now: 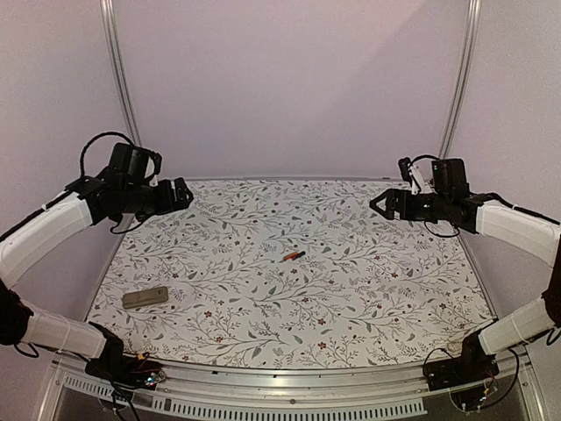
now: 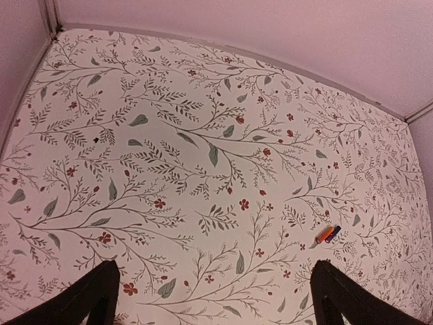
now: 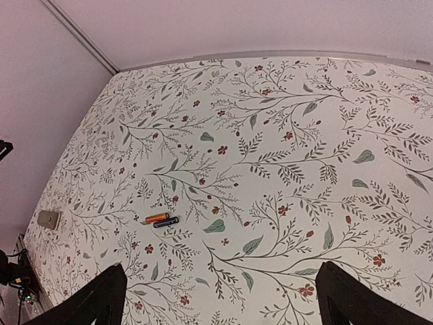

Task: Load the batteries into the remote control
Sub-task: Pick up the remote control from the corner of the board.

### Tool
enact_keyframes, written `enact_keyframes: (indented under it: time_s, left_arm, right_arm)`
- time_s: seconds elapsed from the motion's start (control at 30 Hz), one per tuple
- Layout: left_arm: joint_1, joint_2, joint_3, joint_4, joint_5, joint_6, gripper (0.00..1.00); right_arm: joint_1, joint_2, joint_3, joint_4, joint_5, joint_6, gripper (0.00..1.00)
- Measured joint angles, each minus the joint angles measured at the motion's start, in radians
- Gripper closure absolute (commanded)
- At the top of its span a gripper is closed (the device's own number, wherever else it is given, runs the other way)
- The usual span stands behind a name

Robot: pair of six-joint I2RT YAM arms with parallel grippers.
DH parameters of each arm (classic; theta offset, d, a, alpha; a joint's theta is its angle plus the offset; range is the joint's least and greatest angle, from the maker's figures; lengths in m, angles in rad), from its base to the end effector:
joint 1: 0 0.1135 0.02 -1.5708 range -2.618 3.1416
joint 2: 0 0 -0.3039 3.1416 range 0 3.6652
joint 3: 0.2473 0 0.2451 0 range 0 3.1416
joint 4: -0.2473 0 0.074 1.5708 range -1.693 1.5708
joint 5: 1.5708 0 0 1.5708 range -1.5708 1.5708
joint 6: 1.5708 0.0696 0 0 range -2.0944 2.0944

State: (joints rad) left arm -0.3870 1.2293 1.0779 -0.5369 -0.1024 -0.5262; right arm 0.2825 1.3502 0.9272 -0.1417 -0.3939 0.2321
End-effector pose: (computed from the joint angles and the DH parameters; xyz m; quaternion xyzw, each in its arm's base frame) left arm 0.2553 -0.0964 0.3323 -0.0846 0.8993 -0.1465 0.4032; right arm 0.2918 0.1125 0.2932 -0.1159 0.8565 0.2861 0.4136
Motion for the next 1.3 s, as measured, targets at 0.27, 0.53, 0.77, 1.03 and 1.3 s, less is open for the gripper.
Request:
enact_keyframes:
  time_s: [0.27, 0.53, 0.77, 1.03, 1.3]
  left_arm:
    - [0.000, -0.090, -0.007, -0.255, -0.106, -0.211, 0.00]
    - [0.000, -0.238, -0.079, -0.527, -0.224, -0.559, 0.00]
    - [0.000, -0.286, -0.219, -0.704, -0.289, -0.846, 0.00]
    - [0.023, -0.190, -0.278, -0.748, -0.311, -0.985, 0.00]
    - [0.083, -0.029, -0.296, -0.596, -0.251, -0.954, 0.00]
  right_arm:
    - [0.033, 0.000, -0.029, -0.054, 0.011, -0.045, 0.01]
    - [0.038, 0.002, -0.020, -0.114, 0.035, -0.061, 0.01]
    - [0.039, 0.024, 0.000, -0.130, 0.035, -0.061, 0.01]
    - [0.042, 0.023, -0.006, -0.136, 0.032, -0.054, 0.01]
    - [0.043, 0.021, -0.007, -0.135, 0.032, -0.054, 0.01]
